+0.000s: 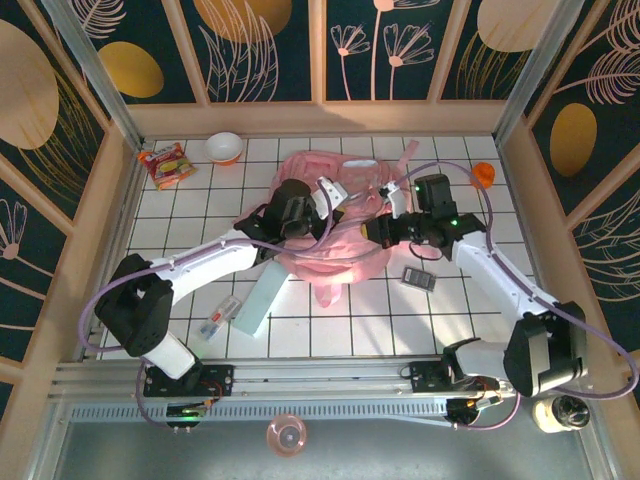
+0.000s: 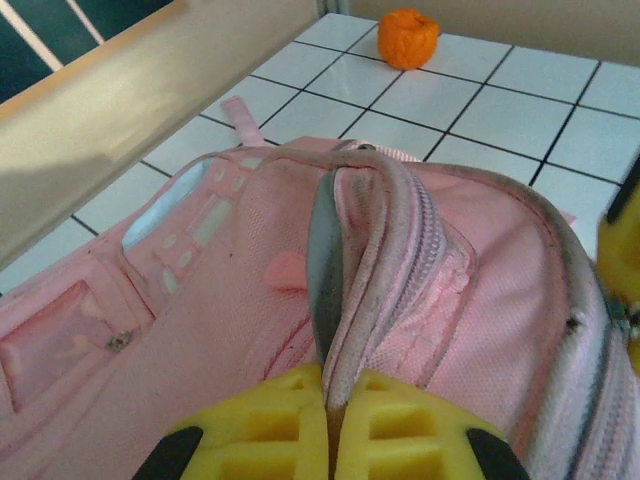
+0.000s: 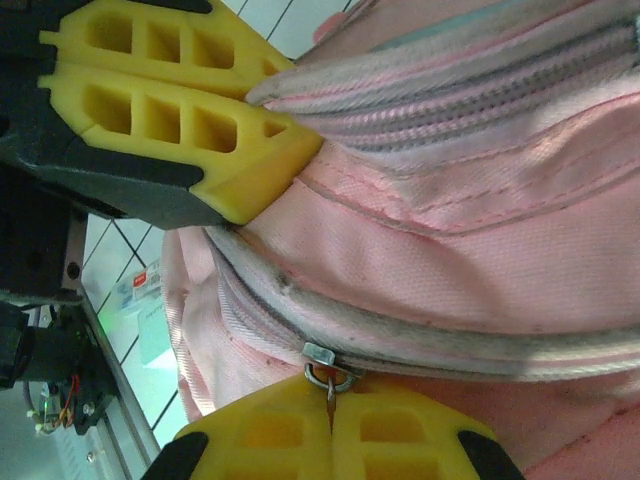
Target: Pack books, pencil case, and school supplies into a backpack
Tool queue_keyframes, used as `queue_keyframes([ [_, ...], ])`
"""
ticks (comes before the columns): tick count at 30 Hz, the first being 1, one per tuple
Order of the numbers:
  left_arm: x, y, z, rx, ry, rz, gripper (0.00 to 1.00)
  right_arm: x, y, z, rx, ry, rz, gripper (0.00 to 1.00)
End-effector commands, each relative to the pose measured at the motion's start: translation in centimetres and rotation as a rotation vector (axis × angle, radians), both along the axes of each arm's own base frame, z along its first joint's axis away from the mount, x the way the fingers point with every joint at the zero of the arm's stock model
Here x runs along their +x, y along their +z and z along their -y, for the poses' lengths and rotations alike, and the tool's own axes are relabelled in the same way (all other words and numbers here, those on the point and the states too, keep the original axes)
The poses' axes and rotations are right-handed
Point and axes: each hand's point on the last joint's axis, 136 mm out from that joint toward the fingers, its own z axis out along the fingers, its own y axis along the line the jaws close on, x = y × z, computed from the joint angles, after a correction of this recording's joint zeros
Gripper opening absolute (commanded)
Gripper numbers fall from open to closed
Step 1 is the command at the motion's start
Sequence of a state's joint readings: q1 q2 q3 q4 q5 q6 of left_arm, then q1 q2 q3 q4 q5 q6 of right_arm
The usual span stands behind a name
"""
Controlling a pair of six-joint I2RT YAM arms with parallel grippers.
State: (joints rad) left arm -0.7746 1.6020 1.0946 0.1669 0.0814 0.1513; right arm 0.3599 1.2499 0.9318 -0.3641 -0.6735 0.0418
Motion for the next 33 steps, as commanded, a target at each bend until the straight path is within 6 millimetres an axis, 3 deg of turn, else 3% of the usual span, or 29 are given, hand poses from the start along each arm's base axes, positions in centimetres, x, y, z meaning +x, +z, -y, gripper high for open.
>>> queue_keyframes([
  [1,0.2,7.1,2.0,-0.296,0.098,0.067,0.0,-1.3,1.3,-1.1,0.076,-0.04,-0.052,0.0],
  [6,-1.7,6.1,1.9,-0.342,0.174,-0.038,0.0,1.3,-1.0,2.1,-0.033,-0.216,-0.102,0.0],
  [9,-1.8,5.8,1.2,-0.372,0.234,-0.098,0.0,3.2,-1.7,4.0,-0.067,-0.293,-0.128,0.0],
  [12,-1.5,6.3,0.8,-0.41,0.278,-0.121,0.0,5.0,-1.5,5.2,-0.105,-0.338,-0.11,0.0],
  [15,-1.0,7.4,0.9,-0.464,0.297,-0.118,0.0,5.9,0.0,4.7,-0.111,-0.333,-0.069,0.0],
  [22,1.9,9.3,2.1,-0.534,0.389,-0.083,0.0,3.7,1.9,1.2,-0.093,-0.295,-0.025,0.0],
  [27,4.0,10.1,3.2,-0.551,0.451,-0.088,0.0,1.5,1.8,-0.3,-0.093,-0.303,-0.033,0.0],
  [28,4.5,9.3,3.7,-0.538,0.459,-0.1,0.0,1.2,1.7,-0.5,-0.092,-0.307,-0.04,0.0],
  [33,5.3,9.6,4.7,-0.581,0.465,-0.14,0.0,-0.9,1.0,-2.5,-0.077,-0.285,-0.07,0.0],
])
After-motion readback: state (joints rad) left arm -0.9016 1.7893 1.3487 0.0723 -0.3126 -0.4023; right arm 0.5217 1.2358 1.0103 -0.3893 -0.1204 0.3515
